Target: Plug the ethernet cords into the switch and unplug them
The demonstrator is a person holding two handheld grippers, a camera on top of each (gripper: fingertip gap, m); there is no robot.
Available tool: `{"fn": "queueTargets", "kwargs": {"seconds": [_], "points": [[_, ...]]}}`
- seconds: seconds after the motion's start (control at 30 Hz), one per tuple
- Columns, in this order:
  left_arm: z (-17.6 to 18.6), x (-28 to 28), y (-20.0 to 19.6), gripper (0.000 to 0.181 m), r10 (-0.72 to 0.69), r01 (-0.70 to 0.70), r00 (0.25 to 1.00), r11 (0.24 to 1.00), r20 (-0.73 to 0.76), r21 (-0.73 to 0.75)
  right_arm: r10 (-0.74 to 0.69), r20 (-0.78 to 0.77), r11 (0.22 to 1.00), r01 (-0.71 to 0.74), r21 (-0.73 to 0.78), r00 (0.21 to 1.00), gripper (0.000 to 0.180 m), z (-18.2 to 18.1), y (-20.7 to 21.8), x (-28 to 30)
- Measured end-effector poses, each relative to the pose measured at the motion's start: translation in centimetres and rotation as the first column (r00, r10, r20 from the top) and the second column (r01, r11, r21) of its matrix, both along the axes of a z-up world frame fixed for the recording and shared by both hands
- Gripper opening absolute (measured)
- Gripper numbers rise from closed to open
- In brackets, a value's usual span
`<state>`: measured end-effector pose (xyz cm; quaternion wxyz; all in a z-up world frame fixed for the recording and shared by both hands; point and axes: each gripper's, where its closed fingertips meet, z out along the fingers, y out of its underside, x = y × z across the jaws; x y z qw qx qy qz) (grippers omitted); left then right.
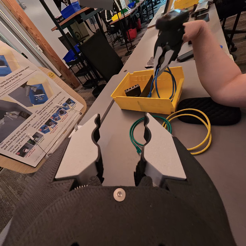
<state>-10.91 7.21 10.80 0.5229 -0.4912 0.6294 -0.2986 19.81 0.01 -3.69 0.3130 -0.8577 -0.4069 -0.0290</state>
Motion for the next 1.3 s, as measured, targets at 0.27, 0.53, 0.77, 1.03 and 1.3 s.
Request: {"fn": "queueTargets", "kwargs": {"seconds": [0.27, 0.53, 0.77, 1.03, 1.3], "points": [[-0.1, 0.1, -0.1, 0.065, 0.002, -0.002, 1.000, 1.000, -0.006, 0.004, -0.247, -0.024, 0.932, 0.231, -0.278, 0.969, 0.029, -5.9, 3.0, 3.2], [0.8, -0.7, 0.2, 0.065, 0.015, -0.015, 1.000, 1.000, 0.021, 0.008, -0.135, -0.026, 0.967, 0.138, 0.213, 0.990, 0.042, 5.5, 4.3, -0.3], [1.3, -1.2, 0.2, 0.065, 0.021, -0.021, 0.999, 1.000, 0.036, 0.015, 0.327, -0.081, 0.868, -0.266, 0.420, 0.941, 0.079, 9.5, 5.4, -13.9], [1.8, -1.8, 0.2, 0.065, 0.025, -0.026, 0.998, 0.999, 0.051, 0.027, 0.352, 0.251, 0.936, -0.333, -0.114, 0.902, 0.033, -5.3, 11.1, -20.8], [3.8, -3.4, -0.2, 0.064, 0.015, -0.020, 0.992, 0.999, 0.122, 0.040, 0.499, 0.378, 0.867, -0.437, -0.240, 0.780, 0.033, -9.6, 10.8, -23.2]]}}
